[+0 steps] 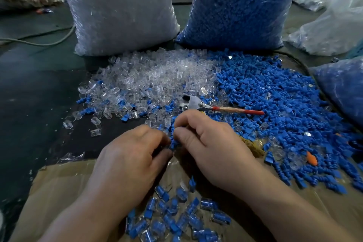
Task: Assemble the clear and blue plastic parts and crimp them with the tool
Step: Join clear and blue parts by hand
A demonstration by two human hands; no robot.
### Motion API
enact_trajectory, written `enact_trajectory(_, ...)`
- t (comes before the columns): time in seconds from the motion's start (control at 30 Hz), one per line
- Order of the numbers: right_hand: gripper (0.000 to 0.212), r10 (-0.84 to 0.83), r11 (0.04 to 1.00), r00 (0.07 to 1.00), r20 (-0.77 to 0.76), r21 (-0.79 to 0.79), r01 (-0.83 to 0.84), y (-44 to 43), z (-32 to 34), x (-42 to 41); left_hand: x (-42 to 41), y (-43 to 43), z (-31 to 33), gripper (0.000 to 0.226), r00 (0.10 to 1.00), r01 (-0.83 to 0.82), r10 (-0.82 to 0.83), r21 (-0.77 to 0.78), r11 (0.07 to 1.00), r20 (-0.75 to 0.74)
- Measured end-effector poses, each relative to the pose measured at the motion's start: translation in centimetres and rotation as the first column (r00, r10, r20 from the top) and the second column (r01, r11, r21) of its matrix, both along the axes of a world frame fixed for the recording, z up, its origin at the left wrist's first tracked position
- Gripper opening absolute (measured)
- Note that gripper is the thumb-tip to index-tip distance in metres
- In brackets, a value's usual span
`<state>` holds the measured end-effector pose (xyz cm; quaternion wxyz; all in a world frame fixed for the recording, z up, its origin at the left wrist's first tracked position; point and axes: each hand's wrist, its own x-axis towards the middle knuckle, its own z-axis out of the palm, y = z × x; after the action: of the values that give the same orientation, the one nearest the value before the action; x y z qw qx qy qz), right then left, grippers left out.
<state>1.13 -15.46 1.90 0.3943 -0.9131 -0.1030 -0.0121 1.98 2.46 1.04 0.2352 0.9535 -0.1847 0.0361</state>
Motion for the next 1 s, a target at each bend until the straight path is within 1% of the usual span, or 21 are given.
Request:
enact_trajectory(0.1,0.004,-0.047,0.996,0.999,-0.006,0.074,0.048,-0.3,-0.2,0.2,0.2,0.0,-0.3,0.015,0.999,-0.008,0.008,0.007,1.000,0.032)
enact_trajectory(0.13,0.004,-0.056,0.993,0.998,-0.002,0.101,0.055,-0.3,-0.3,0.2,0.2,0.1,-0.4,0.010,0.999,-0.027,0.027,-0.020,0.999,0.036)
enact_trajectory(0.17,0.003,-0.067,0.989,0.998,0.007,0.132,0.066,-0.4,-0.2,0.2,0.1,0.1,-0.4,0.006,0.997,-0.064,0.067,-0.084,0.994,0.025)
enact_trajectory(0.2,0.003,-0.082,0.982,0.996,0.020,0.170,0.078,-0.4,-0.2,0.2,0.1,0.2,-0.4,0.005,0.993,-0.119,0.120,-0.189,0.975,-0.004)
enact_trajectory(0.27,0.006,-0.107,0.957,0.994,0.019,0.272,0.098,-0.6,0.1,0.2,0.0,0.2,-0.4,0.009,0.969,-0.246,0.217,-0.413,0.877,-0.115)
enact_trajectory(0.33,0.007,-0.081,0.917,0.996,-0.043,0.388,0.091,-0.8,0.4,0.0,0.0,0.2,-0.3,0.010,0.940,-0.332,0.215,-0.554,0.764,-0.266)
enact_trajectory(0.4,0.006,-0.025,0.877,0.994,-0.107,0.475,0.074,-0.8,0.6,-0.2,0.0,0.2,-0.3,0.005,0.903,-0.381,0.102,-0.669,0.638,-0.416)
enact_trajectory(0.43,0.006,-0.005,0.851,0.991,-0.131,0.520,0.073,-0.7,0.7,-0.3,-0.1,0.2,-0.2,0.008,0.885,-0.397,0.033,-0.714,0.577,-0.465)
enact_trajectory(0.5,0.006,0.034,0.767,0.984,-0.176,0.635,0.088,-0.6,0.8,-0.5,-0.2,0.2,0.1,0.018,0.849,-0.423,-0.095,-0.777,0.466,-0.520)
enact_trajectory(0.57,0.005,0.064,0.707,0.979,-0.192,0.701,0.091,-0.5,1.0,-0.6,-0.3,0.2,0.3,0.034,0.841,-0.421,-0.139,-0.794,0.439,-0.523)
enact_trajectory(0.63,0.004,0.066,0.718,0.985,-0.159,0.693,0.064,-0.6,1.0,-0.7,-0.2,0.2,0.4,0.037,0.848,-0.421,-0.124,-0.797,0.434,-0.515)
enact_trajectory(0.77,0.005,0.017,0.836,0.998,-0.056,0.548,0.016,-0.7,0.9,-0.8,0.0,-0.2,0.3,0.037,0.846,-0.438,-0.094,-0.785,0.438,-0.525)
enact_trajectory(0.83,0.007,0.008,0.867,1.000,-0.026,0.498,0.005,-0.6,0.9,-0.9,-0.1,-0.4,0.3,0.035,0.861,-0.415,-0.089,-0.793,0.445,-0.501)
enact_trajectory(0.9,0.010,-0.016,0.928,0.998,0.067,0.371,-0.010,-0.5,0.6,-1.0,-0.2,-0.8,0.4,0.029,0.878,-0.381,-0.096,-0.805,0.455,-0.470)
enact_trajectory(0.97,0.009,-0.005,0.984,0.981,0.195,0.175,-0.030,-0.3,0.6,-1.0,-0.3,-1.1,0.4,0.026,0.880,-0.366,-0.107,-0.803,0.471,-0.463)
enact_trajectory(1.0,0.009,0.016,0.995,0.971,0.238,0.088,-0.038,-0.2,0.6,-1.0,-0.4,-1.3,0.5,0.023,0.877,-0.363,-0.112,-0.798,0.482,-0.466)
